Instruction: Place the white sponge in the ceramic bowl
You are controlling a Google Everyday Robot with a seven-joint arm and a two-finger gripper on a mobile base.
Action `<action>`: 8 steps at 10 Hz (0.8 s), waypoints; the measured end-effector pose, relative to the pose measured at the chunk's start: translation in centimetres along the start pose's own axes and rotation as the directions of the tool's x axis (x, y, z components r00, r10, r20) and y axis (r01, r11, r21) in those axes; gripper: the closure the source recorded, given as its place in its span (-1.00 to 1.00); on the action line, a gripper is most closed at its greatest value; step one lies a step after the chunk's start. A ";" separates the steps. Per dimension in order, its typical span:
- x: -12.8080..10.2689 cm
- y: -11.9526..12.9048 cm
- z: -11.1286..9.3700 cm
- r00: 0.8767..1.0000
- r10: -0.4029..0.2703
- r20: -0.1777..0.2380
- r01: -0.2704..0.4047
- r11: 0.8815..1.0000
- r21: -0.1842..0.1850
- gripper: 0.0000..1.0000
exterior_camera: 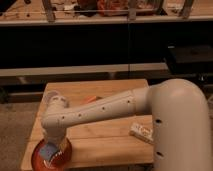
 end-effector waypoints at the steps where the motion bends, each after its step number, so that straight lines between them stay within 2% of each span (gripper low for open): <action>1: 0.0 0.0 0.3 1.000 0.000 -0.008 0.000 1.000 -0.013 0.15; 5: 0.4 0.2 0.3 1.000 0.008 -0.018 -0.009 1.000 -0.029 -0.58; 7: 0.6 0.2 0.1 1.000 0.008 -0.006 -0.008 1.000 -0.021 -0.60; 8: 0.7 0.0 -0.3 1.000 0.009 0.008 -0.009 1.000 0.004 -0.60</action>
